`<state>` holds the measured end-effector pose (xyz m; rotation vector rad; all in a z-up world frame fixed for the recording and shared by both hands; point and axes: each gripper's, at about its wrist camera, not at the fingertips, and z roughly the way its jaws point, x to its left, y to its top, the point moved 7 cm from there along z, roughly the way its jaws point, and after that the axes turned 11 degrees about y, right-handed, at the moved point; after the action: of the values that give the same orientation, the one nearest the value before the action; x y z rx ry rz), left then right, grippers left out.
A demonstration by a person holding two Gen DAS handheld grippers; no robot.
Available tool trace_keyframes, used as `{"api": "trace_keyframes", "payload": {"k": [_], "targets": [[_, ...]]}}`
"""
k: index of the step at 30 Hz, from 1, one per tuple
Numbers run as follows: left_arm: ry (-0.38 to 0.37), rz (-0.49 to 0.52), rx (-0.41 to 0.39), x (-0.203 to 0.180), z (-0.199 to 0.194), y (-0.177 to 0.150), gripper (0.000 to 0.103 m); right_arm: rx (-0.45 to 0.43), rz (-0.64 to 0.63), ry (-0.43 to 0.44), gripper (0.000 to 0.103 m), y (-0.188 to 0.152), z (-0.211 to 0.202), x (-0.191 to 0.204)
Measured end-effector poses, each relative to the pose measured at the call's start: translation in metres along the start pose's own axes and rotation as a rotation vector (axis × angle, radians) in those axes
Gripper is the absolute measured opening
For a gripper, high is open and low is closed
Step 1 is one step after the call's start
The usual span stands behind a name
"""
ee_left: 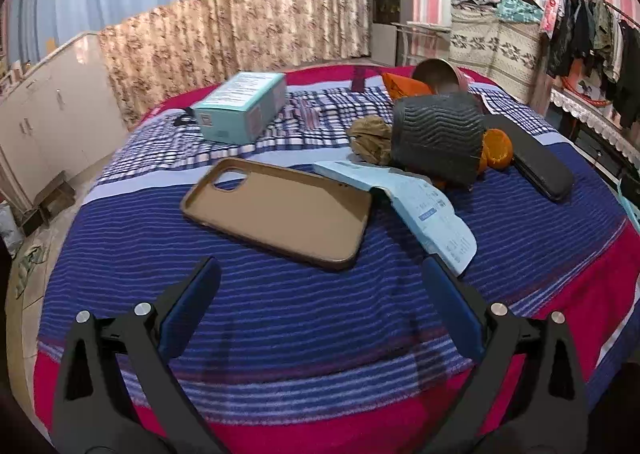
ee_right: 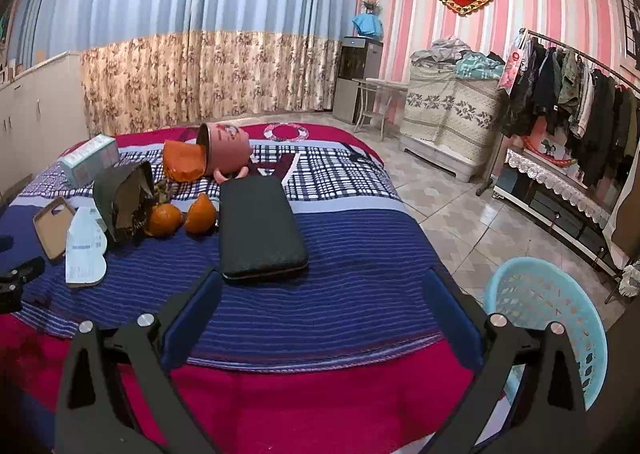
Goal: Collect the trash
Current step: 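Move both tools back over the remaining items on the bed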
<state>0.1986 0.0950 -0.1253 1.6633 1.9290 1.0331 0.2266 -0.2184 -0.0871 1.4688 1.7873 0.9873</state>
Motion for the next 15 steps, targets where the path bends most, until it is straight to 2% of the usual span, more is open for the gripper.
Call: {"api": "trace_keyframes", "payload": {"k": [7,12,14,15], "targets": [[-0.089,0.034,-0.008,-0.033,0.000,0.015,0.097,0.018,-0.006,-0.010,0.098,-0.002,0.007,0.002],[-0.151,0.077,0.044,-0.066,0.009,0.016,0.085,0.027,-0.004,-0.026,0.098,-0.004,0.007,-0.003],[-0.164,0.089,0.078,-0.075,0.015,0.012,0.073,0.027,0.003,-0.029,0.098,-0.004,0.007,-0.006],[-0.178,0.089,0.108,-0.079,0.020,0.010,0.070,0.027,0.010,-0.029,0.098,-0.004,0.007,-0.008]]}}
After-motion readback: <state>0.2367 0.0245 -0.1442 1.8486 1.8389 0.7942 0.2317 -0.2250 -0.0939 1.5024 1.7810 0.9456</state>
